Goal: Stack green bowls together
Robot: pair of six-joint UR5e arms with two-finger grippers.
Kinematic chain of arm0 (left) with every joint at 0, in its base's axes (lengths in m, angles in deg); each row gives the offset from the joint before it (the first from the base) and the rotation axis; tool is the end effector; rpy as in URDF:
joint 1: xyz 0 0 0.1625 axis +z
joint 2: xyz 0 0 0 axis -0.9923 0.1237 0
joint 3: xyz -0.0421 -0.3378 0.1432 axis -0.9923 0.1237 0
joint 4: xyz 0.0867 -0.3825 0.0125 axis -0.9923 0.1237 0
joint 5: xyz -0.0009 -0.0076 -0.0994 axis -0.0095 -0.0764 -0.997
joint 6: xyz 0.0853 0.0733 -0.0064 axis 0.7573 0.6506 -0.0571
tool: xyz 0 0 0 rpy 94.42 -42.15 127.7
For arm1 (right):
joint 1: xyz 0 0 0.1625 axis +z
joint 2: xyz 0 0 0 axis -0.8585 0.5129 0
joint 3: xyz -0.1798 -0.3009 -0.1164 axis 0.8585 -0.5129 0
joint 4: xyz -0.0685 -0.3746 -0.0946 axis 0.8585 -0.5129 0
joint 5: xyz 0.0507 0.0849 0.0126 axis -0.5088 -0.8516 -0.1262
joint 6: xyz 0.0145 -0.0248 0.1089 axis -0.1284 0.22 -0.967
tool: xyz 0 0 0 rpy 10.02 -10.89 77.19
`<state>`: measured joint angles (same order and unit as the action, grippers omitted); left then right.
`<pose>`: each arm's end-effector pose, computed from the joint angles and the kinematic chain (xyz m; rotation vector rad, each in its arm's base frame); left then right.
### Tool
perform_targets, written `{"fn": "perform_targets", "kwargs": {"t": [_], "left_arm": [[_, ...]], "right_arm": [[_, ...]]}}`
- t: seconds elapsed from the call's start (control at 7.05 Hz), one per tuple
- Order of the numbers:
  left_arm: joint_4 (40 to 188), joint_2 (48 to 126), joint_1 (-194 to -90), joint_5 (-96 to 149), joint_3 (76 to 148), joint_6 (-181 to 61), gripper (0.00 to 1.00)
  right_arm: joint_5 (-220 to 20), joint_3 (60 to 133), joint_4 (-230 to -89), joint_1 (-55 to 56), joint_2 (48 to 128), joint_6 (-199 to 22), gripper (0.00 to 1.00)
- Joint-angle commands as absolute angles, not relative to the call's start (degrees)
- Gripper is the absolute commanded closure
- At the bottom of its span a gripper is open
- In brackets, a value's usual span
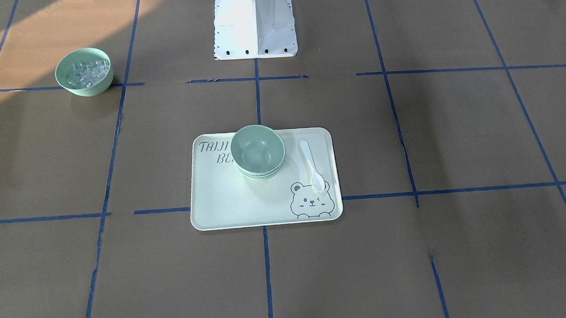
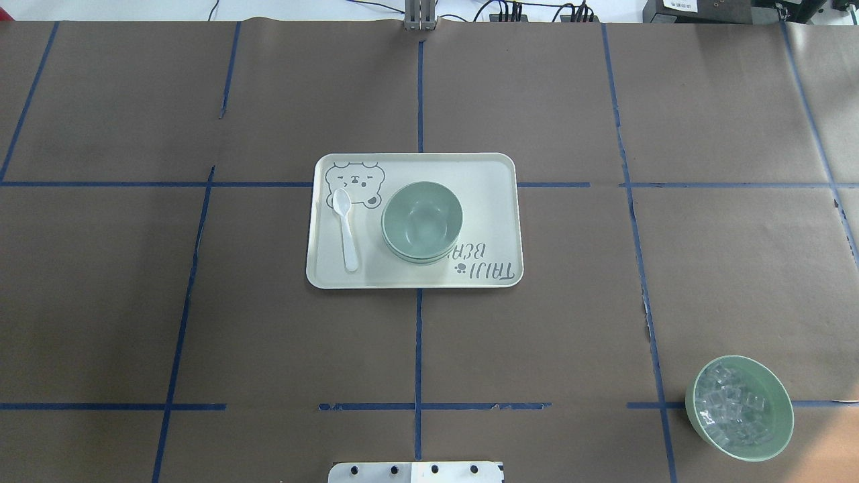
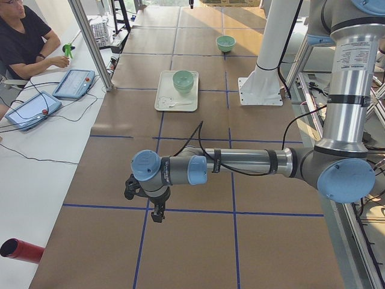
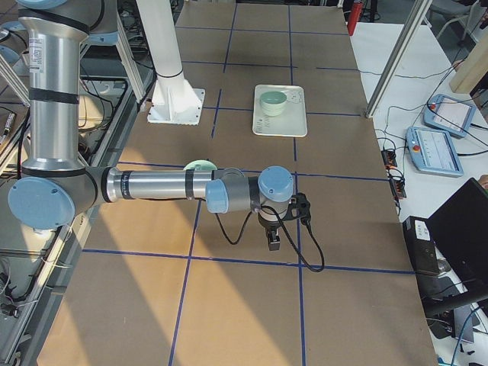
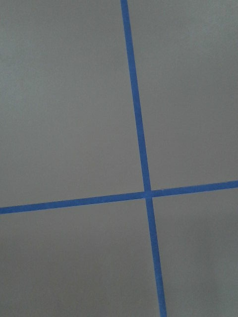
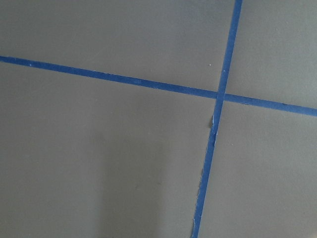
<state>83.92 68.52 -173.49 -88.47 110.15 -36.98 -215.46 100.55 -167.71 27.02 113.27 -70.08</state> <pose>-0.0568 -0.4725 0.6107 0.0130 0.8102 0.1046 0.0192 -0.4474 0.5792 0.0965 -0.8454 -0.1415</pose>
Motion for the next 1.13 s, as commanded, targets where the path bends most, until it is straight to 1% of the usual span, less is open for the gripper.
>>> {"fn": "perform_targets", "kwargs": {"t": [0.0, 0.28, 0.99], "left_arm": [[84.02, 65.10, -173.51, -89.34, 116.46, -42.37, 0.00], [84.46, 64.82, -173.51, -88.82, 116.40, -42.22, 0.00], [84.46, 65.35, -173.51, -88.73, 116.40, -42.21, 0.00]], "right_arm": [[-215.54, 99.05, -167.73, 28.13, 113.37, -69.97, 0.00], [-215.63, 97.30, -167.73, 29.18, 113.20, -69.97, 0.00], [-216.33, 97.55, -167.91, 33.22, 113.64, -70.06, 0.00]]}}
